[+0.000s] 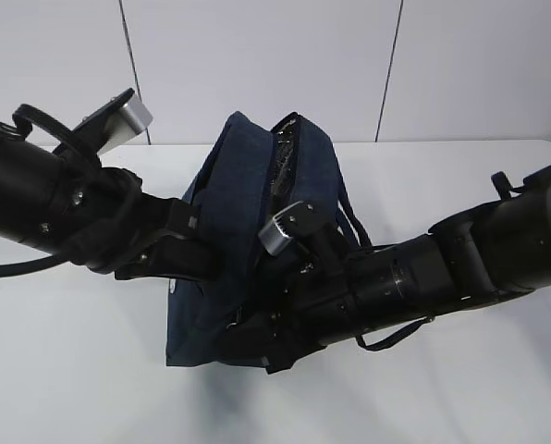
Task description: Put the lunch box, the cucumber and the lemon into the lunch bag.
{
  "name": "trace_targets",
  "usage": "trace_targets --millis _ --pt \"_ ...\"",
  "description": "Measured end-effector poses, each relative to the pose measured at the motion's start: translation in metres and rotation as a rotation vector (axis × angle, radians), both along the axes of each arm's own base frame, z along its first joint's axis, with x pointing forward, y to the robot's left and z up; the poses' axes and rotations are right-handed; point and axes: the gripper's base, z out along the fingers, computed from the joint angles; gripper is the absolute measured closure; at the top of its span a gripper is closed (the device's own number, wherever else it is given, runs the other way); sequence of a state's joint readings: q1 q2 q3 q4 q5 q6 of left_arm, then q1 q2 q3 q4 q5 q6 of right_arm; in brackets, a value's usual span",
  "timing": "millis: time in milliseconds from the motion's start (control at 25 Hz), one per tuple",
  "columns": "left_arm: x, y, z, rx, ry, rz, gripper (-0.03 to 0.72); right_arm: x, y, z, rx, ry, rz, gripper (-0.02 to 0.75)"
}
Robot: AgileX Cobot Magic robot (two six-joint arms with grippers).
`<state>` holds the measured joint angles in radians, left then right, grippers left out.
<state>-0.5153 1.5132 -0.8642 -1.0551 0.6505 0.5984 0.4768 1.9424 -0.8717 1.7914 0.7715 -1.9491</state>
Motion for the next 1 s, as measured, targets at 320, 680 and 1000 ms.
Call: trace_targets --millis 320,680,1000 --pt "0.000 0.000 0.000 0.000 0.000 0.000 0.685 0.001 -0.001 -0.010 -0.045 -0.007 0.010 0.447" --pt "0.000 0.000 0.000 0.000 0.000 0.000 0.685 -0.003 0.003 -0.024 0.002 -0.070 0.128 0.445" --pt "0.000 0.000 0.000 0.000 0.000 0.000 0.685 -0.003 0.003 -0.024 0.007 -0.080 0.130 0.445"
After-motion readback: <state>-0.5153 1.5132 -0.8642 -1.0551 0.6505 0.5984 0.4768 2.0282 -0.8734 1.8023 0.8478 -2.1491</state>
